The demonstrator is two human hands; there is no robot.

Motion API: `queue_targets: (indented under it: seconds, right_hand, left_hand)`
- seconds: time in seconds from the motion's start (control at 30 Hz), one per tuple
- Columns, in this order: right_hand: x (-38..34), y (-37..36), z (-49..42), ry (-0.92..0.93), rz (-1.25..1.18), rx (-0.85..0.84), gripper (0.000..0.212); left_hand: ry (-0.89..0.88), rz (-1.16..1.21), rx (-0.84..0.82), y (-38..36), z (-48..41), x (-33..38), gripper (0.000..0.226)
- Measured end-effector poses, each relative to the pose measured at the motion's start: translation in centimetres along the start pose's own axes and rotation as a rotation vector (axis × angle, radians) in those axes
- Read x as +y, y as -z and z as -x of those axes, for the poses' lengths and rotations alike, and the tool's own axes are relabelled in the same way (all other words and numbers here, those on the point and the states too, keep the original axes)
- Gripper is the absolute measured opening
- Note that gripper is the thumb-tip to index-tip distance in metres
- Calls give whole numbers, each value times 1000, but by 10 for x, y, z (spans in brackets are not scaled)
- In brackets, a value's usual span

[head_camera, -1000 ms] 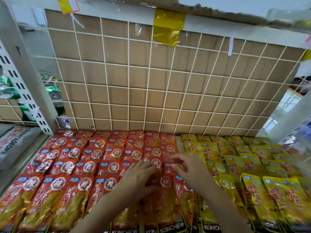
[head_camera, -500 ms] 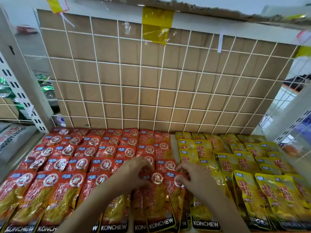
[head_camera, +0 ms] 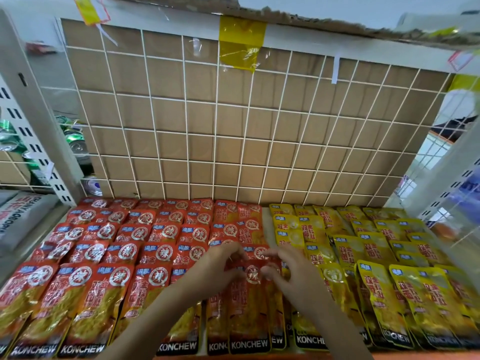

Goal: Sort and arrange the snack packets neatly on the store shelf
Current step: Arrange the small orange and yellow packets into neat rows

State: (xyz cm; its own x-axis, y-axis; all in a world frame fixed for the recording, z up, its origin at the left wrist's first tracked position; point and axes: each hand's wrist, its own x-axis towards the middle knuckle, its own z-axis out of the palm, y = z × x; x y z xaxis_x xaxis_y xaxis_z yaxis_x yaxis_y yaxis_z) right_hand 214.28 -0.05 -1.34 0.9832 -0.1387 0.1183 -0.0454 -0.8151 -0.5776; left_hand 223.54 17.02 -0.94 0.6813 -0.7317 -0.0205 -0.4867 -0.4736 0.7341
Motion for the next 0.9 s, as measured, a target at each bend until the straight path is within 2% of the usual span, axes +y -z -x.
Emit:
queue_targets:
  seconds: [0.1,0.3,0.57,0.9]
  right_hand:
    - [0,-5,5,28,27,-76,83]
    - [-5,-5,9,4,95,-110,55]
    - [-9,5,3,-55,124,-256,50]
    - [-17,10,-1,-48,117,-243,44]
  left_hand:
    - [-4,29,45,-10,-4,5,17]
    - [-36,53,93,-16,-10,5,16]
    - [4,-54,237,22,-12,-23,11]
    - [-31,-132,271,46,-20,-52,10]
